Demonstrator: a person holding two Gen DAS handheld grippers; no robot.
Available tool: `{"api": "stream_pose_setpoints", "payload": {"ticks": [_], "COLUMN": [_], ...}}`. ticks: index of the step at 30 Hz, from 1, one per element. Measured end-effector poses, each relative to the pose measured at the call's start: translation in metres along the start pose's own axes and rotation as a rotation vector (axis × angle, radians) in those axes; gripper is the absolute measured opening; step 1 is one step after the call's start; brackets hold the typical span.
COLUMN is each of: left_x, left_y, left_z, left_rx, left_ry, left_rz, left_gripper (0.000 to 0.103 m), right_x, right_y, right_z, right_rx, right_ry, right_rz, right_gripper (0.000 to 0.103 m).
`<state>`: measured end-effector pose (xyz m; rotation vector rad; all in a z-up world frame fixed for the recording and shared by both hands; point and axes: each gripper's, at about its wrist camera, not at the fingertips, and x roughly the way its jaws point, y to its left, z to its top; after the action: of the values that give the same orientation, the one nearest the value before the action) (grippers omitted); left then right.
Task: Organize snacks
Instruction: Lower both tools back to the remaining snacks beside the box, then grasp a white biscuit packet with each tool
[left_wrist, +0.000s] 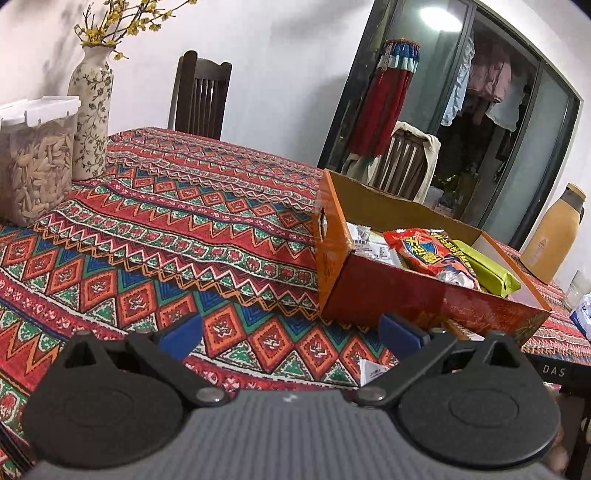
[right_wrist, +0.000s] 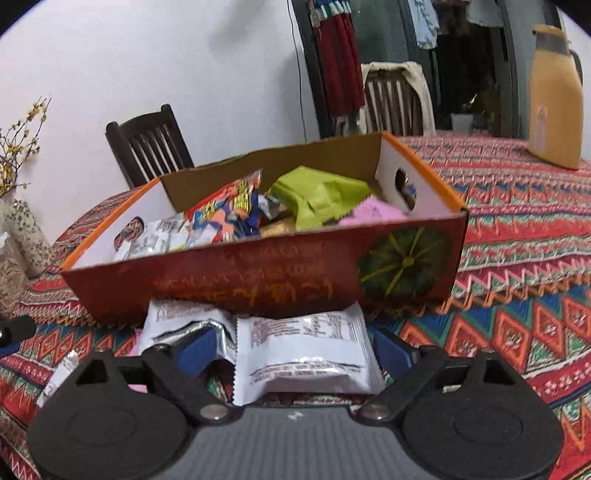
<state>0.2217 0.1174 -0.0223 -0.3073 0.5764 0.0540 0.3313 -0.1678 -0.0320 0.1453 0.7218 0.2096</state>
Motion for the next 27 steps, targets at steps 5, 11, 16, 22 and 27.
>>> {"api": "stream_pose_setpoints", "payload": {"ticks": [5, 11, 16, 22, 27], "left_x": [0.003, 0.003, 0.005, 0.007, 0.006], "left_y": [0.001, 0.001, 0.000, -0.003, -0.014], "left_z": [0.000, 0.000, 0.000, -0.001, -0.002], "left_rx": [-0.005, -0.005, -0.002, 0.017, 0.073], "left_ry": [0.012, 0.014, 0.021, 0.024, 0.020], "left_rz": [0.000, 0.003, 0.009, 0.019, 0.056], "left_gripper": [0.103, 0.103, 0.103, 0.103, 0.103], "right_x": [0.000, -0.007, -0.012, -0.027, -0.053], "right_y": [0.000, 0.009, 0.015, 0.015, 0.010], "right_z": [-0.003, -0.012, -0.015, -0.018, -0.021], "right_rx": [-0.009, -0.066, -0.098, -0.118, -0.136], "right_ry": [-0.008, -0.017, -0.027, -0.083, -0.158], "right_rz": [0.007, 0.022, 0.035, 0.023, 0.011], "right_gripper": [0.090, 0.071, 0.054, 0.049, 0.049]}}
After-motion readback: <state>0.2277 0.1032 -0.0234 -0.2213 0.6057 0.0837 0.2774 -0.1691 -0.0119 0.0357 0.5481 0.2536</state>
